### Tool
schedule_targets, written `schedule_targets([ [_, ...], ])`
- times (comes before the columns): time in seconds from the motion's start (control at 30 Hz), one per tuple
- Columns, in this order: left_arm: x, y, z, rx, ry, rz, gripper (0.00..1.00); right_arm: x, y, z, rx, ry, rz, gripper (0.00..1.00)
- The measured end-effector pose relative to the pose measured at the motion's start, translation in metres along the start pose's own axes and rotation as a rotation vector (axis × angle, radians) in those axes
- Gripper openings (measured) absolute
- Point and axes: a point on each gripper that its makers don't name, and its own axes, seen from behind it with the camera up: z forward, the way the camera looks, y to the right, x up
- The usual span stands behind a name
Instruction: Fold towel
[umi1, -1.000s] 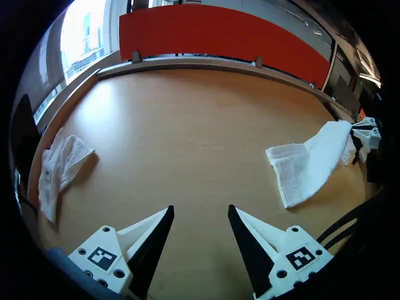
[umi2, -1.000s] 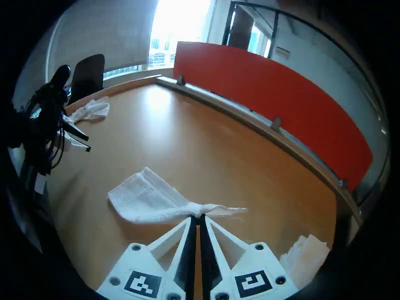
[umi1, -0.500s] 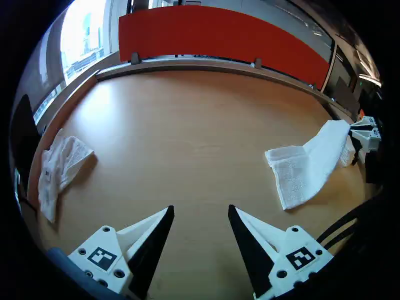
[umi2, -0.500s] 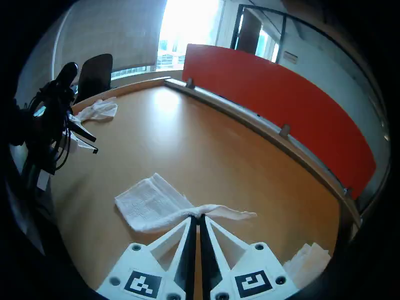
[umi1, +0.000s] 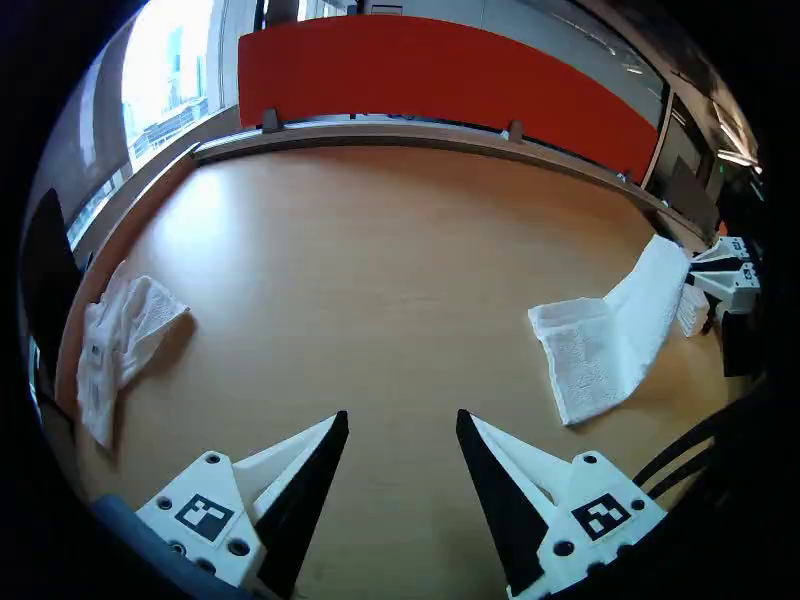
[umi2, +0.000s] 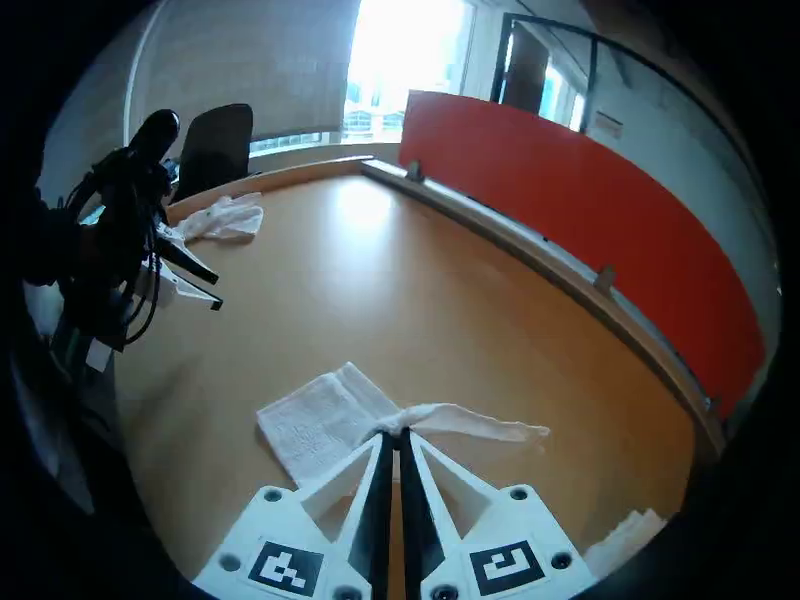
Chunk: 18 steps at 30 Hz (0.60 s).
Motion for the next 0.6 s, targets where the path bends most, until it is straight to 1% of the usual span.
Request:
schedule_targets([
  [0.23,0.001,-0.004,-0.002,0.004,0.003,-0.004,0.79,0.0,-0.022,0.016,0.049,-0.011,-0.009,0.04],
  [0.47,0.0,-0.012,-0.005,0.015,0.005,-0.012,0.79,-0.003,-0.045,0.033,0.1,-0.026,-0.004,0.04],
  [0.6,-0.001,-0.017,-0.006,0.022,0.006,-0.019,0.79,-0.007,-0.062,0.046,0.139,-0.035,0.005,0.04],
])
